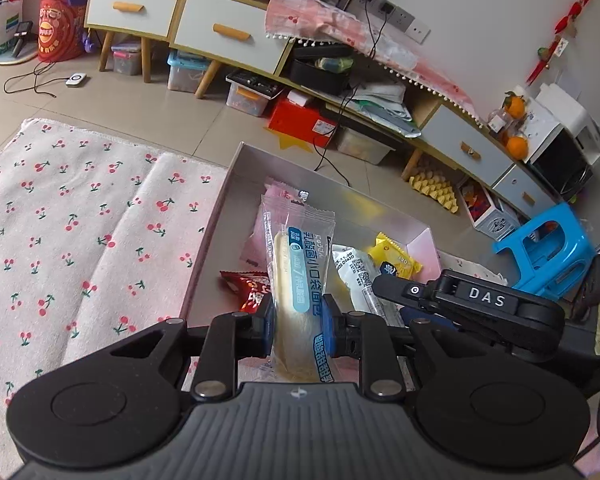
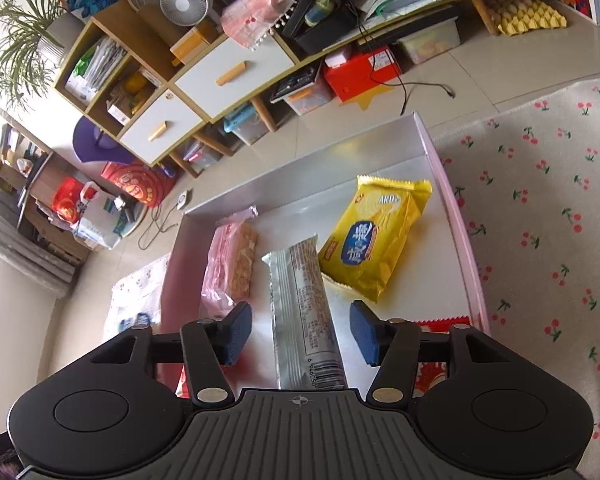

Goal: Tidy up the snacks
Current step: 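Lower both packets into the pink box and open both grippers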

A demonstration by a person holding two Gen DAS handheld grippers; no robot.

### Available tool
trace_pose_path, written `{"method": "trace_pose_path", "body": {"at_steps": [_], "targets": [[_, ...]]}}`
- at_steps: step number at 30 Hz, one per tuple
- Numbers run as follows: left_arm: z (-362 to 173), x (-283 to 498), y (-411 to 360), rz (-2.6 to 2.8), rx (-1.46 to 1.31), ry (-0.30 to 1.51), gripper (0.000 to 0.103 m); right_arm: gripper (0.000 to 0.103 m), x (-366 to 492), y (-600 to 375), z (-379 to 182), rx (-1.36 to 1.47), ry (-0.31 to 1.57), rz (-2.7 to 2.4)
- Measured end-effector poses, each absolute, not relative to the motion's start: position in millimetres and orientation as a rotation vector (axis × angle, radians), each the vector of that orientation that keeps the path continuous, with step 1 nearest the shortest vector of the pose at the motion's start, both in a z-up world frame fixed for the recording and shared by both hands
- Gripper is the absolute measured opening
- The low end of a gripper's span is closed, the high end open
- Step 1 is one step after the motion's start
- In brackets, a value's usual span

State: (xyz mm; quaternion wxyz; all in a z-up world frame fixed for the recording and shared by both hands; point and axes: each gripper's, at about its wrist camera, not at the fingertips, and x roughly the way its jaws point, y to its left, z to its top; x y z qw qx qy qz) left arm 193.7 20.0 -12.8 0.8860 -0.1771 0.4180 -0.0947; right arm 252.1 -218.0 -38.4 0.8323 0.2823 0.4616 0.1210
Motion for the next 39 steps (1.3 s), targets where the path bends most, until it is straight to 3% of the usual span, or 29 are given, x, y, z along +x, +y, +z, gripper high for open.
{"method": "trace_pose_path", "body": {"at_steps": [3, 9, 18, 20, 22, 28, 32, 37, 39], "targets": [[-17, 203, 14, -0.193, -0.363, 0.874, 0.021, 0.068, 252, -224, -36, 0.627, 0.966, 0.252], [-20, 214, 2, -0.201, -0.310, 0.861, 0.021, 0.073, 257, -238, -37, 0.665, 0.963, 0.223], [-26, 224, -9, -0.194, -0.251, 0.852, 0.022, 0.074, 259, -260, -38, 0.715, 0.952, 0.191], [-23, 221, -12, -0.188, -0.234, 0.827, 0.028, 0.074, 258, -263, -38, 0.725, 0.950, 0.189], [-21, 220, -16, -0.167, -0.206, 0.808, 0.042, 0.074, 259, -263, -37, 0.727, 0.953, 0.192], [-14, 205, -10, -0.135, -0.150, 0.802, 0.057, 0.073, 260, -253, -28, 0.652, 0.981, 0.296], [-13, 198, -5, -0.119, -0.133, 0.829, 0.062, 0.065, 262, -237, -25, 0.550, 1.061, 0.376], [-13, 192, 0, -0.112, -0.121, 0.858, 0.066, 0.064, 256, -217, -28, 0.444, 1.137, 0.500], [-13, 190, 2, -0.106, -0.119, 0.869, 0.066, 0.057, 253, -211, -30, 0.378, 1.149, 0.504]]}}
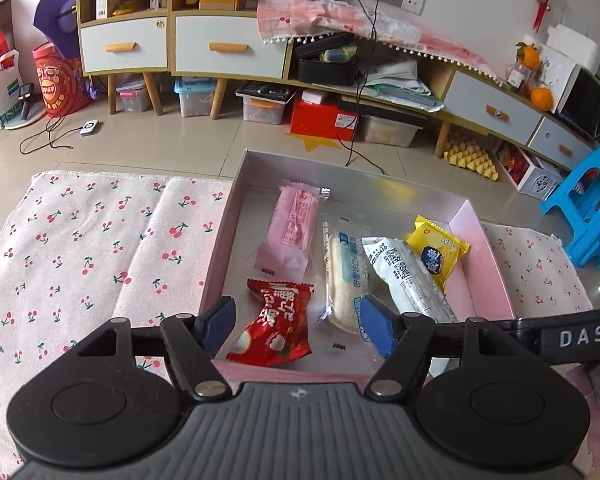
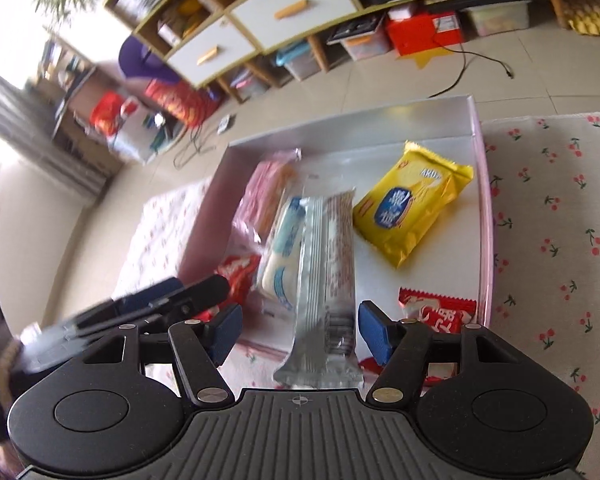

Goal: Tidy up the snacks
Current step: 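Lower both packets into the pink box and open both grippers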

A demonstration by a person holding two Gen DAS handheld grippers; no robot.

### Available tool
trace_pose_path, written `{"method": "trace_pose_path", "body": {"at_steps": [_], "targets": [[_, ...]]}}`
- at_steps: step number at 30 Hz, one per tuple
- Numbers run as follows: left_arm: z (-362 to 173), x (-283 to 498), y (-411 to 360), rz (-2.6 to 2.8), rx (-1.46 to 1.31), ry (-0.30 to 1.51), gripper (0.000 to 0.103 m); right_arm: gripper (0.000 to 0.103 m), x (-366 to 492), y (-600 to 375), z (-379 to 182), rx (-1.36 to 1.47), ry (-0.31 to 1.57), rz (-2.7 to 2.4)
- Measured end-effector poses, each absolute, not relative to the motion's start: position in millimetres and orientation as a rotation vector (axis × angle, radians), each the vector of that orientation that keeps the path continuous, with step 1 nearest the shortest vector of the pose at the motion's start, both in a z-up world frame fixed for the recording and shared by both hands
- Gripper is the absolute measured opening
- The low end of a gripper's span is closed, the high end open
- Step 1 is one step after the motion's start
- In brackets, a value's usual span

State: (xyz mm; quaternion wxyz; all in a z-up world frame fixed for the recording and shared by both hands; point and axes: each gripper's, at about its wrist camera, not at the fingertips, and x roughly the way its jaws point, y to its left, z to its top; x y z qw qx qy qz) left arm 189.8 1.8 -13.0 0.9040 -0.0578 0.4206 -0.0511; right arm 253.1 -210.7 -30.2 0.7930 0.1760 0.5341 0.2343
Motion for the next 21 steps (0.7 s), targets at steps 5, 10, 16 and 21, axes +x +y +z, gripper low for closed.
{"method": "trace_pose_path", "body": {"at_steps": [5, 10, 16, 21], "targets": [[-12, 183, 5, -0.103, -0.117, 0.870, 0.066, 0.035, 249, -199, -38, 0.256, 1.152, 0.458], [-14, 181, 8, -0.094, -0.121, 0.874, 0.066, 0.030, 243, -193, -36, 0.134, 1.063, 0.353], [-15, 174, 11, -0.086, -0.137, 0.877, 0.067, 0.034, 235, -182, -31, 0.025, 0.910, 0.261], [-12, 165, 15, -0.090, -0.157, 0.878, 0.069, 0.035, 237, -185, -30, 0.213, 0.948, 0.397]]}}
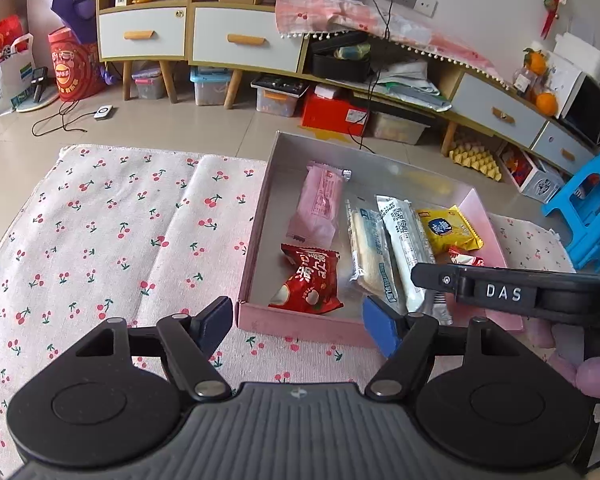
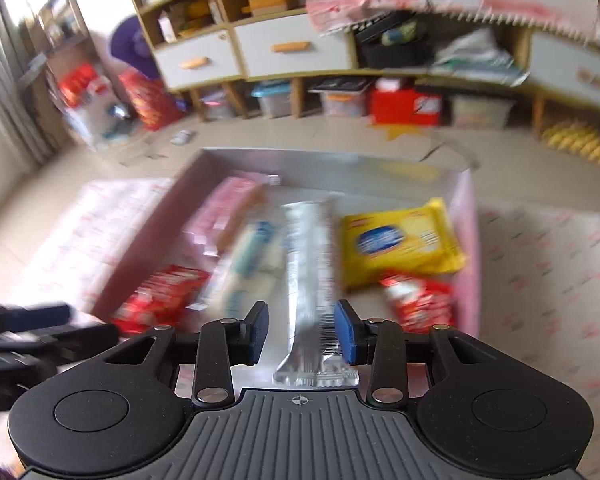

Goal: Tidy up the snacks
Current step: 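Lower both packets into the pink box and open both grippers, then withdraw both tools from the box toward the remaining snacks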

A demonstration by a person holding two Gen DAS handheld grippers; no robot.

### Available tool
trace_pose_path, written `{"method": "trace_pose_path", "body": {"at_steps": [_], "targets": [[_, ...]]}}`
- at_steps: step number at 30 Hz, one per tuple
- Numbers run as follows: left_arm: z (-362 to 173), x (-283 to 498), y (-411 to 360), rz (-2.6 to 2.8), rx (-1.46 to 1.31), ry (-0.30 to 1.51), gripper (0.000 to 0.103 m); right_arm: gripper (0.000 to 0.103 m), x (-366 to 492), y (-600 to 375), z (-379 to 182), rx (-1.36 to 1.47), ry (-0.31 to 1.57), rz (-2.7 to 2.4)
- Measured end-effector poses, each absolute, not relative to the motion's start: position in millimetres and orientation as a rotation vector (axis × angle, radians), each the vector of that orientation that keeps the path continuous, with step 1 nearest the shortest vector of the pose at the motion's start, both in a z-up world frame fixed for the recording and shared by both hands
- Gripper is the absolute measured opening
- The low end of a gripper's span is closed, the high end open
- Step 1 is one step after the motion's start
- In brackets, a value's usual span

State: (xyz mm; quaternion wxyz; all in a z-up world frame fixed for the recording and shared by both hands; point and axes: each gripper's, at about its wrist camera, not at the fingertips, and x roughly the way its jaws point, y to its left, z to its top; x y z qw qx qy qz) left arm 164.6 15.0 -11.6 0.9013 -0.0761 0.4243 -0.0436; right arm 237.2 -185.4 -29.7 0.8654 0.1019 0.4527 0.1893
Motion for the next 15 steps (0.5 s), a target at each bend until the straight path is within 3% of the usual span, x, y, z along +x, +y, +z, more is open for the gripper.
{"method": "trace_pose_path", "body": {"at_steps": [2, 11, 15], "targets": [[-9, 160, 16, -0.091, -0.159, 0.875, 0.070, 0.036, 236, -185, -22, 0.241, 0.937, 0.396], [-1, 139, 19, -0.127, -0.144, 0.888, 0.083, 0.076, 209, -177, 12, 0.188, 0.912, 0.359], [3, 129, 19, -0.137, -0.134, 0.903, 0.090, 0.082, 191, -173, 27, 0.138, 0.903, 0.347]]}}
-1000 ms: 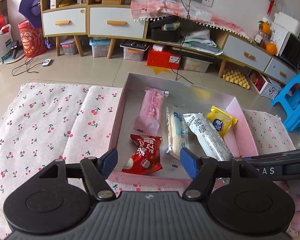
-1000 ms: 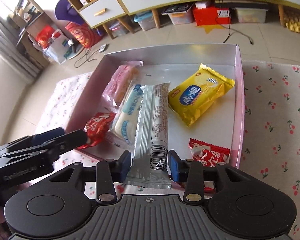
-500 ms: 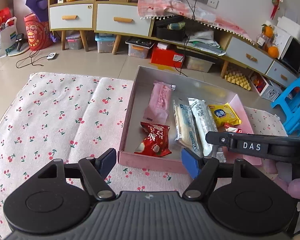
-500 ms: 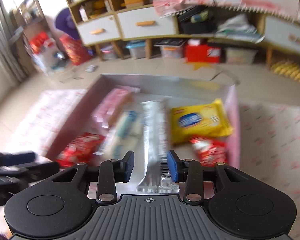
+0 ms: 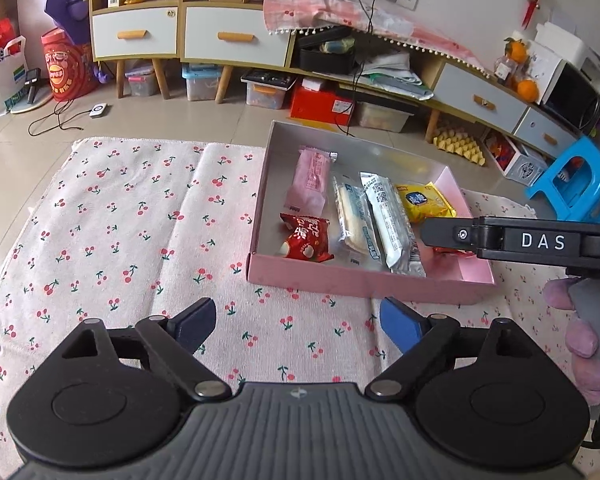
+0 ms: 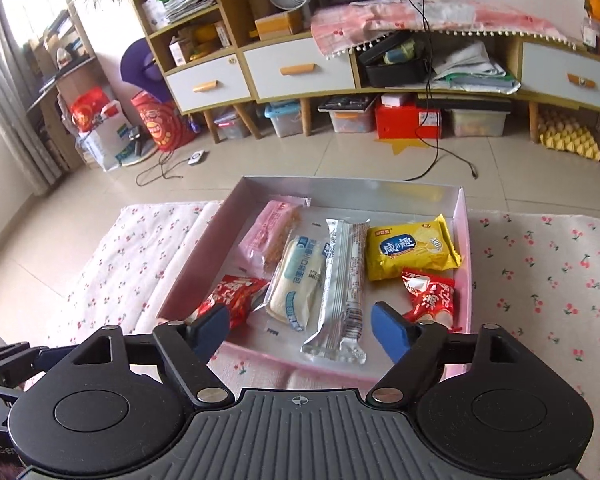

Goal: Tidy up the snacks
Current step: 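Withdraw both tools from the box toward the remaining snacks, then grasp the gold bar packet with the left gripper while the right grasps the white printed packet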

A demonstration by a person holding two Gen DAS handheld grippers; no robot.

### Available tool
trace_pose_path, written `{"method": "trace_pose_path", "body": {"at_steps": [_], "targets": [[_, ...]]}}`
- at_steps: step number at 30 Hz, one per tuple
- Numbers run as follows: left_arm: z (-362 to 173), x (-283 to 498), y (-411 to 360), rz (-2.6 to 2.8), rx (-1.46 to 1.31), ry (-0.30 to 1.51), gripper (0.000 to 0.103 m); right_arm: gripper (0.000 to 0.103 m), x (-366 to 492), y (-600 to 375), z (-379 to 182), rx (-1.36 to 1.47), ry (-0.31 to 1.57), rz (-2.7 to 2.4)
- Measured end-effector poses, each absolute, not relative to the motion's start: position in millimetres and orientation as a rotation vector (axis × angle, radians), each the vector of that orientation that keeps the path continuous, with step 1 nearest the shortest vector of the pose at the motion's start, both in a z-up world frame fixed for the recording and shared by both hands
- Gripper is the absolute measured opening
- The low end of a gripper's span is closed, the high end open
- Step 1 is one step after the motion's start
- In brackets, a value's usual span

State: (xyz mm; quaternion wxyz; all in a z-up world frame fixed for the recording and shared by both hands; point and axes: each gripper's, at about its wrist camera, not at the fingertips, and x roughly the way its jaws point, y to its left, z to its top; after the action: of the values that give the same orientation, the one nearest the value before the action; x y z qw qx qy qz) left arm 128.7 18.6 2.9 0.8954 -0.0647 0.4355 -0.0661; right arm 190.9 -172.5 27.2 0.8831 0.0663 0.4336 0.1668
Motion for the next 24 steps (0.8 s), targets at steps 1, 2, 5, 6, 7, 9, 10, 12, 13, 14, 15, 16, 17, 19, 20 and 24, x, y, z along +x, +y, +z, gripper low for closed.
{"method": "trace_pose_path", "body": {"at_steps": [1, 2, 5, 6, 7, 9, 10, 12, 13, 14, 15, 16, 17, 19, 20, 24], "targets": [[4, 125, 19, -0.139, -0.129, 0.903, 0.092, 0.082, 186, -173, 31, 0.132, 0.898, 0.344], [5, 122, 19, -0.140, -0.124, 0.903, 0.093, 0.084, 181, -173, 34, 0.128, 0.894, 0.339], [9, 111, 20, -0.144, -0.114, 0.898, 0.096, 0.086, 166, -176, 42, 0.125, 0.883, 0.323], [9, 109, 22, -0.144, -0.114, 0.897, 0.097, 0.086, 162, -177, 45, 0.124, 0.881, 0.318], [10, 106, 23, -0.144, -0.114, 0.896, 0.097, 0.087, 157, -178, 47, 0.123, 0.879, 0.313], [10, 100, 26, -0.146, -0.113, 0.897, 0.097, 0.087, 148, -179, 52, 0.116, 0.874, 0.306], [10, 98, 27, -0.146, -0.112, 0.896, 0.098, 0.087, 143, -180, 54, 0.114, 0.871, 0.304], [9, 93, 29, -0.143, -0.110, 0.894, 0.098, 0.088, 134, -181, 57, 0.111, 0.865, 0.303], [8, 91, 31, -0.143, -0.110, 0.895, 0.098, 0.089, 129, -182, 58, 0.112, 0.860, 0.302], [8, 88, 32, -0.144, -0.110, 0.895, 0.099, 0.091, 124, -182, 58, 0.112, 0.856, 0.300], [7, 86, 35, -0.144, -0.110, 0.895, 0.099, 0.092, 120, -183, 58, 0.112, 0.852, 0.299], [6, 84, 36, -0.144, -0.110, 0.895, 0.099, 0.092, 115, -184, 57, 0.113, 0.849, 0.300], [5, 81, 39, -0.143, -0.110, 0.892, 0.099, 0.092, 112, -184, 56, 0.114, 0.849, 0.300], [3, 76, 44, -0.142, -0.111, 0.881, 0.100, 0.092, 105, -185, 52, 0.112, 0.852, 0.297], [2, 74, 46, -0.141, -0.110, 0.875, 0.101, 0.092, 101, -185, 49, 0.109, 0.852, 0.292], [-6, 67, 49, -0.151, -0.084, 0.865, 0.102, 0.092, 85, -186, 37, 0.093, 0.839, 0.289]]}}
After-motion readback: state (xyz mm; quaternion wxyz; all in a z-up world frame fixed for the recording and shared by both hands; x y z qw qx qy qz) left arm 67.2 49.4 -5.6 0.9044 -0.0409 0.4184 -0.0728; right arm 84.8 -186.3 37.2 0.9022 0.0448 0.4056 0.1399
